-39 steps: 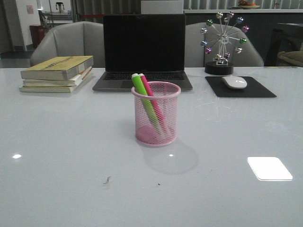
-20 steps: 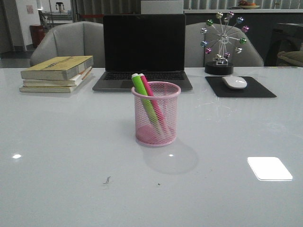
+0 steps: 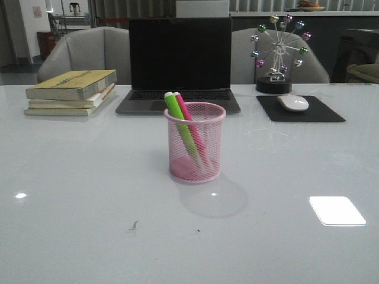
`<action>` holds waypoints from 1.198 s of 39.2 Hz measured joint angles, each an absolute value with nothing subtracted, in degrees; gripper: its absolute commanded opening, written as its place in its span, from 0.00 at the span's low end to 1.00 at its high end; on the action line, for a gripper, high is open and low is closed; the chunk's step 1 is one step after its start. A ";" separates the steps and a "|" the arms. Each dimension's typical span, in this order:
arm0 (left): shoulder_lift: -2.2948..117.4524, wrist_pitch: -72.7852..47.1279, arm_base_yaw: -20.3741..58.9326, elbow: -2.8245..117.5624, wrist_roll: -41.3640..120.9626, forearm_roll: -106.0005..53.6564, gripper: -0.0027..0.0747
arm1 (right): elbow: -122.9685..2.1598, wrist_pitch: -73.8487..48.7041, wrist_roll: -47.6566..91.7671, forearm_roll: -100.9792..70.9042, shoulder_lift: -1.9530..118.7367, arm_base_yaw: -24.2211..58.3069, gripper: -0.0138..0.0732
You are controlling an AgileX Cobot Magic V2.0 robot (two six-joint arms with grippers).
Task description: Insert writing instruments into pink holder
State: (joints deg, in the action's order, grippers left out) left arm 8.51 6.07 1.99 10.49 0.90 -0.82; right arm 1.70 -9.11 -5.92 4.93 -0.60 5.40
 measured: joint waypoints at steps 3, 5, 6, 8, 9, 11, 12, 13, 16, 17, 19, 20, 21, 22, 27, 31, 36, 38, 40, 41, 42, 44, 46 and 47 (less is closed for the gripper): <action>6.51 6.14 3.34 8.01 0.90 0.00 0.15 | 1.70 -9.11 -5.92 4.93 -0.60 5.40 0.19; 5.36 6.14 3.76 6.38 0.90 0.00 0.15 | 1.70 -9.11 -5.92 4.93 -0.60 5.40 0.19; 5.03 6.14 3.76 5.43 0.90 0.00 0.15 | 1.70 -9.11 -5.92 4.93 -0.60 5.40 0.19; 4.49 6.14 3.86 3.79 0.90 0.00 0.15 | 1.70 -9.11 -5.92 4.93 -0.60 5.40 0.19; 4.23 6.04 3.86 3.16 0.90 0.00 0.15 | 1.70 -9.11 -5.92 4.93 -0.60 5.40 0.19; 3.81 5.78 3.74 1.63 0.90 0.00 0.15 | 1.70 -9.11 -5.92 4.93 -0.60 5.40 0.19; 3.58 5.38 3.75 1.12 0.90 0.00 0.15 | 1.70 -9.11 -5.92 4.93 -0.60 5.40 0.19; 3.30 5.16 3.57 0.49 0.90 0.00 0.15 | 1.70 -9.11 -5.92 4.93 -0.60 5.40 0.19; 2.63 3.60 3.53 -0.22 0.90 0.00 0.15 | 1.70 -9.11 -5.92 4.93 -0.60 5.40 0.19; 2.52 3.47 3.53 -0.22 0.90 0.00 0.15 | 1.70 -9.11 -5.92 4.93 -0.60 5.40 0.19; 2.24 3.16 3.53 -0.22 0.90 0.00 0.15 | 1.70 -9.11 -5.92 4.93 -0.60 5.40 0.19; 2.20 2.78 3.53 -0.22 0.90 0.00 0.15 | 1.70 -9.11 -5.92 4.93 -0.60 5.40 0.19; 2.20 2.15 3.53 -0.22 0.90 0.00 0.15 | 1.70 -9.11 -5.92 4.93 -0.60 5.40 0.19; 2.20 1.69 3.53 -0.22 0.90 0.00 0.15 | 1.70 -9.11 -5.92 4.93 -0.60 5.40 0.19; 2.20 0.00 3.53 -0.22 0.90 -1.23 0.15 | 1.70 -9.11 -5.92 4.93 -0.60 5.40 0.19; 2.20 0.00 3.53 -0.22 0.90 -2.48 0.15 | 1.70 -9.11 -5.92 4.93 -0.60 5.40 0.19; 2.20 -0.30 3.53 -0.22 0.90 -2.72 0.15 | 1.70 -9.11 -5.92 4.93 -0.60 5.40 0.19; 2.20 -0.30 3.53 -0.22 0.90 -2.80 0.15 | 1.70 -9.11 -5.92 4.93 -0.60 5.40 0.19; 2.20 -0.30 3.53 -0.22 0.90 -2.80 0.15 | 1.70 -9.11 -5.92 4.93 -0.60 5.40 0.19; 2.20 -0.30 3.53 -0.22 0.90 -2.80 0.15 | 1.70 -9.11 -5.92 4.93 -0.60 5.40 0.19; 2.20 -0.30 3.53 -0.22 0.90 -2.83 0.15 | 1.70 -9.11 -5.92 4.93 -0.60 5.40 0.19; 2.20 -0.30 3.53 -0.22 0.99 -2.83 0.15 | 1.70 -9.11 -5.92 4.93 -0.60 5.40 0.19; 2.20 -0.30 3.53 -0.22 0.99 -2.83 0.15 | 1.70 -9.11 -5.92 4.93 -0.60 5.40 0.19; 2.20 -0.30 3.53 -0.22 0.99 -2.83 0.15 | 1.70 -9.11 -5.92 4.93 -0.60 5.40 0.19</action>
